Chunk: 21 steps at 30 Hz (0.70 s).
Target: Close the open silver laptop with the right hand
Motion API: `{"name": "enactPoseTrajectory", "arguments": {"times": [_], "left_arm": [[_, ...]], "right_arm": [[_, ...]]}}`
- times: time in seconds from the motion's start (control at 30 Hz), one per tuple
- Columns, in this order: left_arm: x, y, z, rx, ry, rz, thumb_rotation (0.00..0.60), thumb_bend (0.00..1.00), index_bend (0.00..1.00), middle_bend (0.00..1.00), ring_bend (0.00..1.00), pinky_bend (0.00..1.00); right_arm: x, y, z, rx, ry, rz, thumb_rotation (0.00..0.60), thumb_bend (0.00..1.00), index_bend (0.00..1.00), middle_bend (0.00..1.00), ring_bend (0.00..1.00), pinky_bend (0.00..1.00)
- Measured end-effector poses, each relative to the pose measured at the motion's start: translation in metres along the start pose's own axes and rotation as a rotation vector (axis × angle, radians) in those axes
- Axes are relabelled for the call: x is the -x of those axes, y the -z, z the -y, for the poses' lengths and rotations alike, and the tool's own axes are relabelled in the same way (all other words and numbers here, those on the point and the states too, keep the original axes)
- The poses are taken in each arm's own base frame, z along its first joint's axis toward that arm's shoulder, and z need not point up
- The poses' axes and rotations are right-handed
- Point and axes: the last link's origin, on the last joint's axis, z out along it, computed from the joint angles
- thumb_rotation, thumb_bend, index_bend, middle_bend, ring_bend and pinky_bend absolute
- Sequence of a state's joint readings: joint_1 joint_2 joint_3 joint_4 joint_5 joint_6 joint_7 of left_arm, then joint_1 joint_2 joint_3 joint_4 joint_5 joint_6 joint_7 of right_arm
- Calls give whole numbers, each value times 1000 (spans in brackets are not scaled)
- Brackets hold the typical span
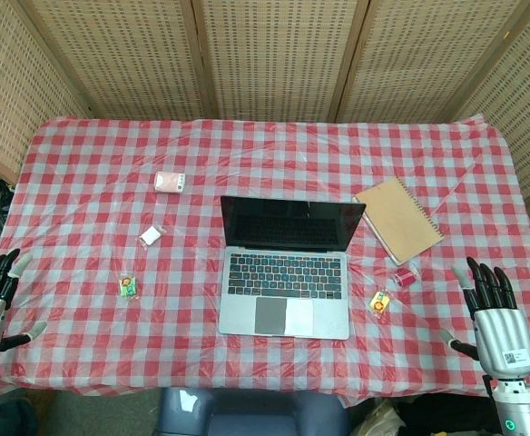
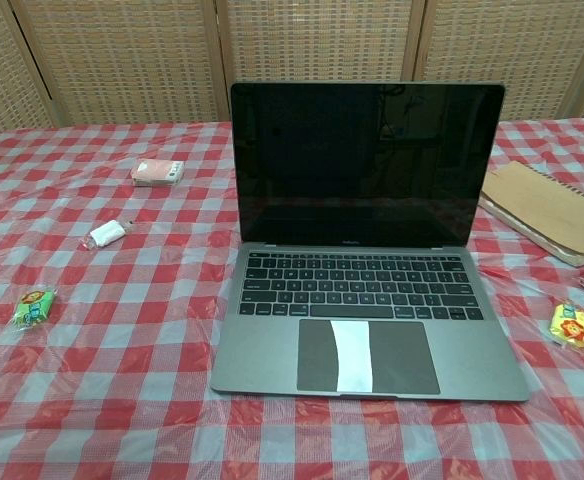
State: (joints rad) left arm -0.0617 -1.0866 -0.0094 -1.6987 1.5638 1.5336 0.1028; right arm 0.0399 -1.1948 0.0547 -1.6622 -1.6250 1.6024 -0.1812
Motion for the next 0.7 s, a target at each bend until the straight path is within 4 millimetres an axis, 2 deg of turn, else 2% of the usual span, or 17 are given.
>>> {"name": "enactPoseTrajectory", "arguments": {"times": [0.37, 0.4, 0.47, 0.53, 0.6, 0.63, 0.7], "left_arm": [[0, -2, 0, -4, 3, -4, 600, 0, 0, 0, 0, 0], [1, -2, 0, -4, 3, -2, 600, 0, 0, 0, 0, 0], [1, -3, 1, -6, 9, -1, 600, 0, 0, 0, 0, 0], [1, -6, 2, -8, 10, -4, 600, 0, 0, 0, 0, 0], [2, -7, 1, -7, 12, -1, 600, 0, 0, 0, 0, 0], [3, -8, 2, -8, 13, 2, 600, 0, 0, 0, 0, 0], [4, -10, 3, -14, 13, 7, 600, 0, 0, 0, 0, 0]], "right_arm": [[3, -2, 0, -1, -5, 17, 600, 18, 0, 0, 0, 0], [3, -3, 1, -4, -5, 18, 600, 73, 0, 0, 0, 0], [1, -11, 3, -20, 2, 12, 600, 308, 16, 0, 0, 0], [-1, -20, 6, -38, 7, 11, 600, 704, 47, 0, 0, 0], [-5, -35, 12, -60, 3, 8, 600, 915, 55, 2, 0, 0], [-8, -43, 15, -70, -2, 4, 600, 982, 62, 12, 0, 0], [-15, -64, 23, -90, -15, -2, 600, 1000, 86, 47, 0, 21]]}}
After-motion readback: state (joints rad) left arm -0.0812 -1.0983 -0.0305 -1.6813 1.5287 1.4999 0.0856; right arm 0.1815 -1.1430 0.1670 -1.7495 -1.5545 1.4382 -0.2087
